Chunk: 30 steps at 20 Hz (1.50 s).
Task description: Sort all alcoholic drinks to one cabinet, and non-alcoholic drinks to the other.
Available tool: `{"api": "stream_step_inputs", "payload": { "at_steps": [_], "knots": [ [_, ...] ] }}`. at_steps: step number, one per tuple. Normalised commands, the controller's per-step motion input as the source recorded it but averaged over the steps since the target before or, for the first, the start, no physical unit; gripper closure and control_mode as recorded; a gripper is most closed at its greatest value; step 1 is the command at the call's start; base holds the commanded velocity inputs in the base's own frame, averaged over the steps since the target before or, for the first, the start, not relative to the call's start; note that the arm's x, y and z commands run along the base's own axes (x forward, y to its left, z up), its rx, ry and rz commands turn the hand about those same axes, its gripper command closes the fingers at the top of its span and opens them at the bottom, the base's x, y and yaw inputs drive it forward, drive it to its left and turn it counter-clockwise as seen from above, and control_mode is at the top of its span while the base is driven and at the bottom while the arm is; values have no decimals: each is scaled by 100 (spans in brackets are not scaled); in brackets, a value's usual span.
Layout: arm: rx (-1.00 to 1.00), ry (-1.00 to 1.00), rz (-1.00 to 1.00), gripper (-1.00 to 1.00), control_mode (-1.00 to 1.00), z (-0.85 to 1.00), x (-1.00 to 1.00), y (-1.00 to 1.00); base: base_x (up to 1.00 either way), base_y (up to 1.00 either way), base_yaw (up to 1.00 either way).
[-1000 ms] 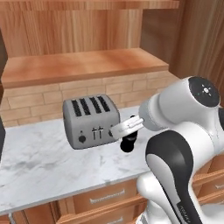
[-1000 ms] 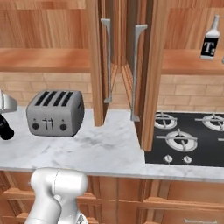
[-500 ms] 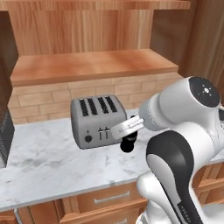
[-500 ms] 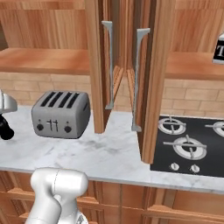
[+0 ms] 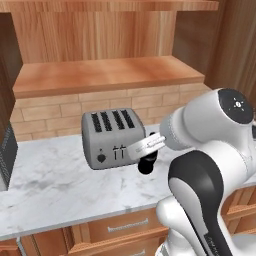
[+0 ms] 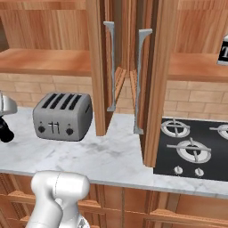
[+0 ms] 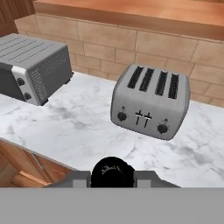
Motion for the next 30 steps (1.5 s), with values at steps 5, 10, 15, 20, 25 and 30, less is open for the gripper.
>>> {"api": "stream_step_inputs", "payload": {
  "at_steps": [5,10,15,20,25,30],
  "knots": [
    [-3,-8,0,100,-100,43,0,0,0,0,0],
    [-4,-1,0,100,-100,48,0,0,0,0,0],
    [-3,0,0,100,-100,44,0,0,0,0,0],
    [-4,-5,0,100,-100,25,-19,0,0,0,0],
    [-4,-12,0,100,-100,21,-27,0,0,0,0],
    [-2,-12,0,100,-100,23,-6,-1,0,0,0]
  ]
}}
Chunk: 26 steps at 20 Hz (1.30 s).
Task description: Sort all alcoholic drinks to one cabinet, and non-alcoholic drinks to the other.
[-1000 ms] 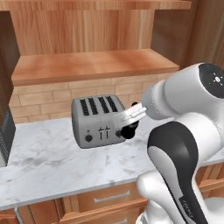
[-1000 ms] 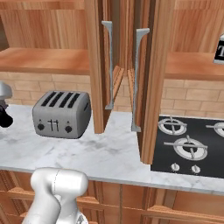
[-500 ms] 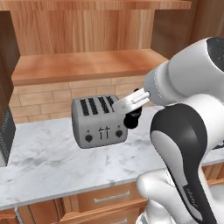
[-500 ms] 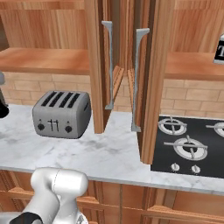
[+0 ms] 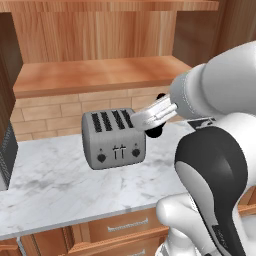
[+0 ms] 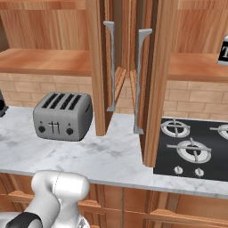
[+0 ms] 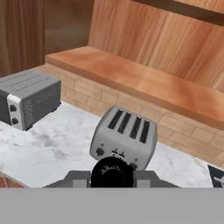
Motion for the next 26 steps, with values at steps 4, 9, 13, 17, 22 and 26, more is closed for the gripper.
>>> {"api": "stream_step_inputs", "payload": {
  "at_steps": [4,9,13,17,22,26],
  "knots": [
    [-2,-7,0,100,-100,23,1,-2,0,0,0],
    [-2,-8,0,100,-100,21,3,-2,0,0,0],
    [-3,-10,0,100,-100,19,1,-5,0,0,0],
    [-2,-9,0,100,-100,18,2,-3,0,0,0],
    [-2,-7,0,100,-100,14,10,-1,0,0,0],
    [-1,-6,0,100,-100,10,13,-1,0,0,0]
  ]
}}
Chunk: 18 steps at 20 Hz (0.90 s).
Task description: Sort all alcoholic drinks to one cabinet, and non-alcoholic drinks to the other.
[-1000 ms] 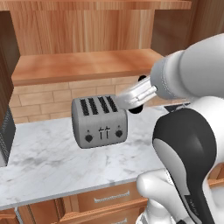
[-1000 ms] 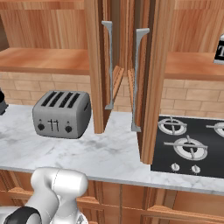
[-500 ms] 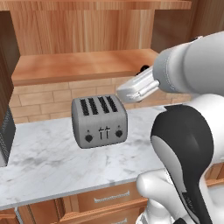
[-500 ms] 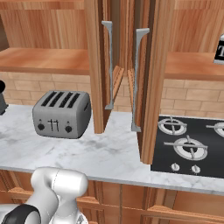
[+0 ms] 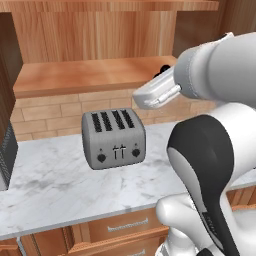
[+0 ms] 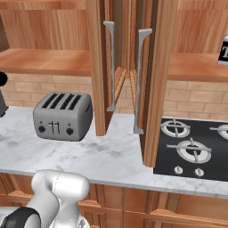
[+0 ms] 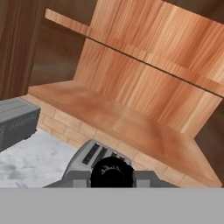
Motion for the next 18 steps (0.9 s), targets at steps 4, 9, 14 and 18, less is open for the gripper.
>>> {"api": "stream_step_inputs", "payload": {
  "at_steps": [4,9,14,18],
  "knots": [
    [0,-4,0,100,-100,7,16,0,0,0,0],
    [0,-1,0,100,-100,1,21,0,0,0,0],
    [0,0,0,100,-100,0,25,0,0,0,0],
    [0,0,0,100,-100,0,28,0,0,0,0]
  ]
}}
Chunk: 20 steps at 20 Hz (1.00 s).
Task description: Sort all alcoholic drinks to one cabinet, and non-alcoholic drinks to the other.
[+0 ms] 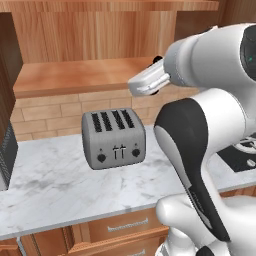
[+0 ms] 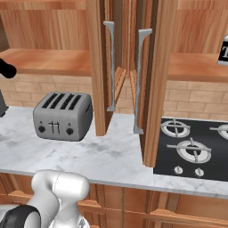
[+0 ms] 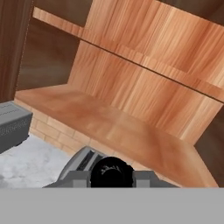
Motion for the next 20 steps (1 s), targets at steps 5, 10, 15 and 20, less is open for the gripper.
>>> {"api": "stream_step_inputs", "payload": {
  "at_steps": [5,10,15,20],
  "knots": [
    [0,0,0,100,-100,0,32,0,0,0,0],
    [0,0,0,100,-100,0,35,0,0,0,0],
    [0,0,0,100,-100,0,36,0,0,0,0],
    [0,0,0,100,-100,0,37,0,0,0,0]
  ]
}}
